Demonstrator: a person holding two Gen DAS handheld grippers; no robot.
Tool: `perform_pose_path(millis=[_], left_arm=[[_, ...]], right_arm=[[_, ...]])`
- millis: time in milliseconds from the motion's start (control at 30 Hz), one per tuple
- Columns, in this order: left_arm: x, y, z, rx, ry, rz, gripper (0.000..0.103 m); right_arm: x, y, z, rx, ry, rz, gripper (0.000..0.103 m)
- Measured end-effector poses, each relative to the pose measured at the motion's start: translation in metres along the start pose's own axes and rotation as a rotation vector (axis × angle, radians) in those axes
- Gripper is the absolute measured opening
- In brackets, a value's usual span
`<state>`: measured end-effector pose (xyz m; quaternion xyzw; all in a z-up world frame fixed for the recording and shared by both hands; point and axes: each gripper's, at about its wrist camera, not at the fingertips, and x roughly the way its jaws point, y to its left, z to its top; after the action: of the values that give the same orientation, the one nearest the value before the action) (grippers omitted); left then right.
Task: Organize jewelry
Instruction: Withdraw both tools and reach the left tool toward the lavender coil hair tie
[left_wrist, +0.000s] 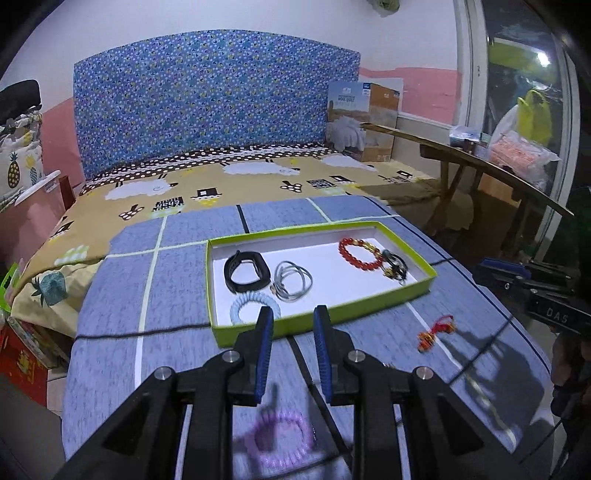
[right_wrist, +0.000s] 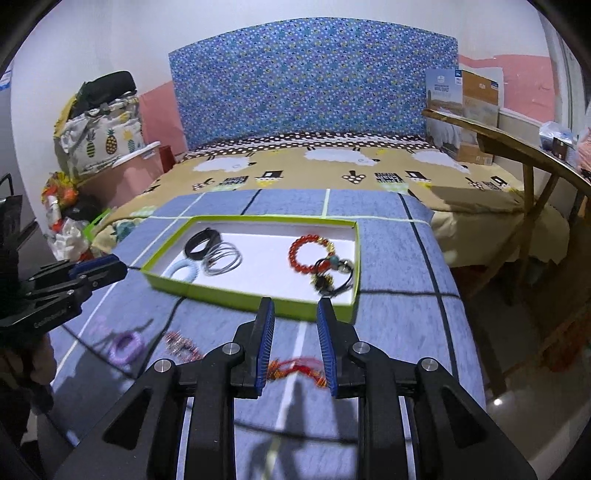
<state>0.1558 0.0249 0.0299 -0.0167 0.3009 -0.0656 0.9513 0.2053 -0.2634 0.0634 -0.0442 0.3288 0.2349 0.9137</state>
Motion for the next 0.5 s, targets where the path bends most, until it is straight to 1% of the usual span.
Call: perform_pose_path(millis=[267, 500], left_arm=[[-0.032, -0.005, -0.022, 0.016, -0.020, -0.001, 0.023], [-0.051, -0.010, -0.039, 0.025, -0.024, -0.005, 0.023]], right_arm=[[-0.029, 0.014, -0.026, 0.003, -0.010, 0.012, 0.024], [-0.040, 0.024, -0.041, 0.001, -0.009, 0.021, 0.024]])
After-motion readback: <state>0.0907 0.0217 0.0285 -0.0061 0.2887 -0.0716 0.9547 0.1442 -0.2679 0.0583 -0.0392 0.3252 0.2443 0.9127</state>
